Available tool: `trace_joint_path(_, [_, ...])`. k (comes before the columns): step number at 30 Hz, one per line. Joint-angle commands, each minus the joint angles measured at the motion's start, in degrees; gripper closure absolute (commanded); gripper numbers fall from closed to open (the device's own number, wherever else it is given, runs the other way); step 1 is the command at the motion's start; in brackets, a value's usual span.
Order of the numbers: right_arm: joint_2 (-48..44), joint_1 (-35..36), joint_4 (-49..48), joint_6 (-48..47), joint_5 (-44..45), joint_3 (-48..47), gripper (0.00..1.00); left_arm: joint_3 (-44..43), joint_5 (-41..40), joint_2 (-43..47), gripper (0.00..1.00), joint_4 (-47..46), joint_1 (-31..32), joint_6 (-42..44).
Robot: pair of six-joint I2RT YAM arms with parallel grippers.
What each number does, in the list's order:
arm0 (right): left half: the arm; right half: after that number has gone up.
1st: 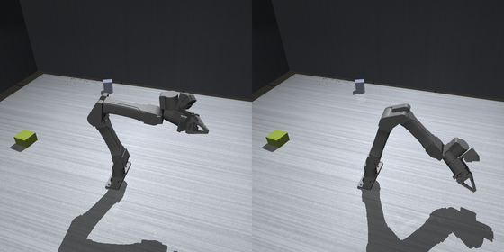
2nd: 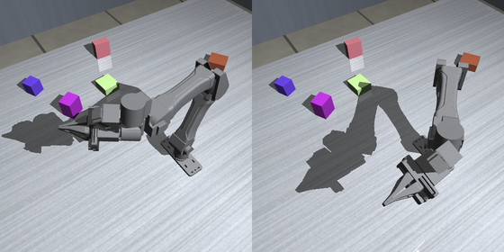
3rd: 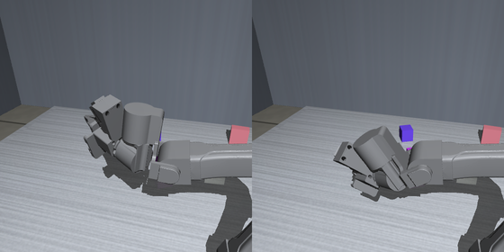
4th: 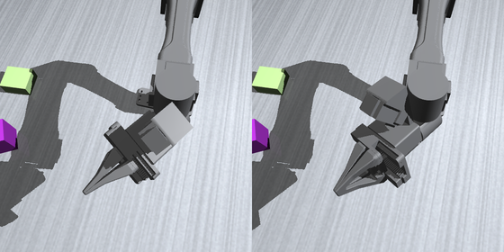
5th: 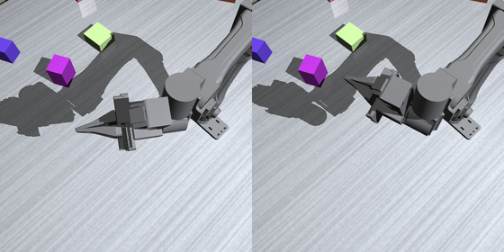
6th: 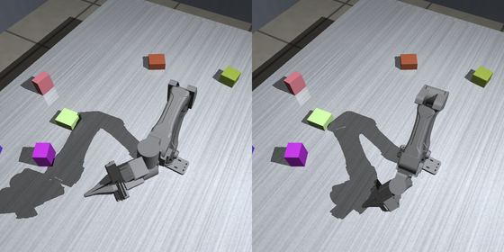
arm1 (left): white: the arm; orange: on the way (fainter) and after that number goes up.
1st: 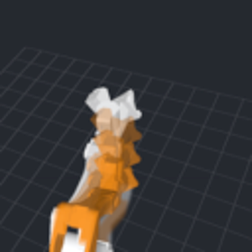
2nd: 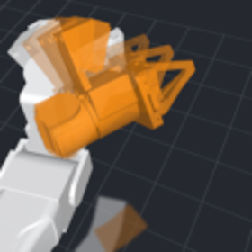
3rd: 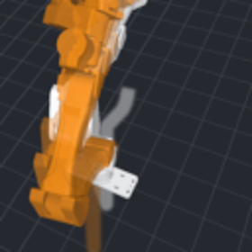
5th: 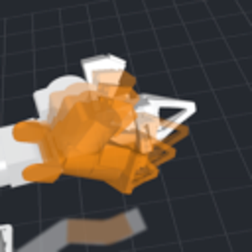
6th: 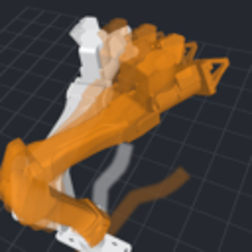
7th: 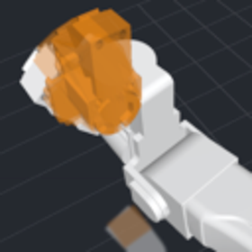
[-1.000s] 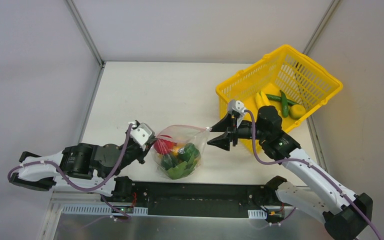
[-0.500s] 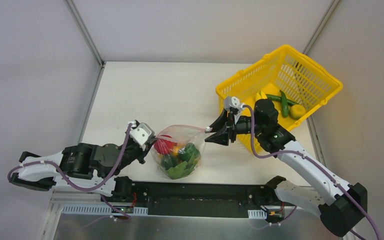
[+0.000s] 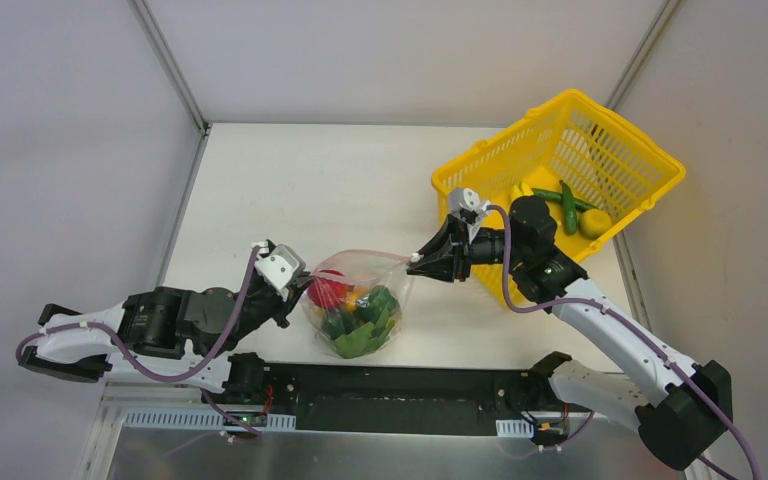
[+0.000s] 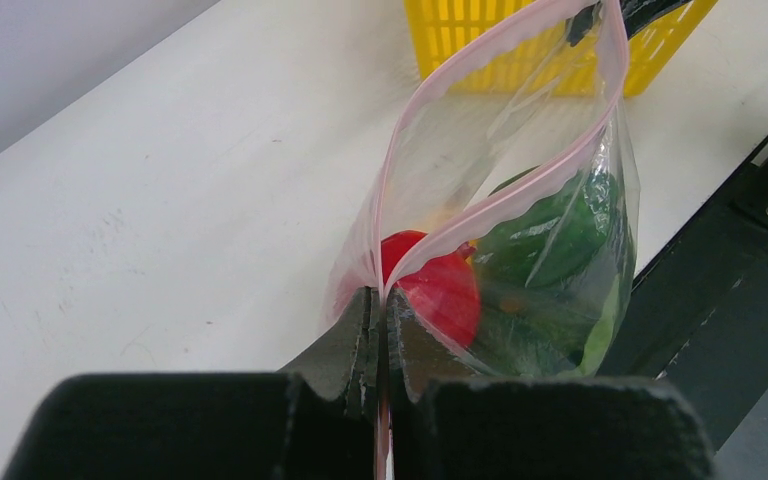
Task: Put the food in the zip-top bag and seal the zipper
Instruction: Zip the zipper food storage bag at the center of the board.
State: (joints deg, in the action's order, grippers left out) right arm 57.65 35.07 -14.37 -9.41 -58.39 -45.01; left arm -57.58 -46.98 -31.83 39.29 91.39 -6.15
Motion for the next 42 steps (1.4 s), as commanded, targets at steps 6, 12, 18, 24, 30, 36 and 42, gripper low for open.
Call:
trace_joint_path(6, [-0.9,-0.2,-3.7,0.9,-2.2,-0.6,0.79,-0.2,-1.0,0.0,1.0,-2.5,-0.4,-0.5])
trace_joint_path(12, [-0.9,-0.3,-3.8,1.4,-1.0,0.1,0.68,0.0,-1.1,0.5,1.0,-2.5,-0.4,-0.8])
trace_joint_path(18, [-0.2,-0.3,-3.9,1.5,-1.5,0.6,0.72,-0.3,-0.7,0.6,1.0,-2.4,-0.4,-0.9])
trace_joint_path(24, [-0.1,-0.3,-4.6,1.2,-0.8,1.8,0.71,0.0,-1.0,0.5,1.0,-2.4,-0.4,-0.5])
trace_joint_path(30, [0.4,-0.3,-6.7,2.9,-2.4,2.0,0.79,0.5,-1.2,1.1,1.0,-2.6,-0.4,-0.6])
trace_joint_path(36, [0.2,-0.2,-8.4,4.7,-2.5,1.7,0.87,0.8,-1.4,1.2,1.0,-2.6,-0.4,-1.0])
trace_joint_path(42, [0.1,-0.3,-9.7,6.4,-2.8,1.7,0.87,0.7,-1.3,0.6,1.0,-2.6,-0.4,-0.9])
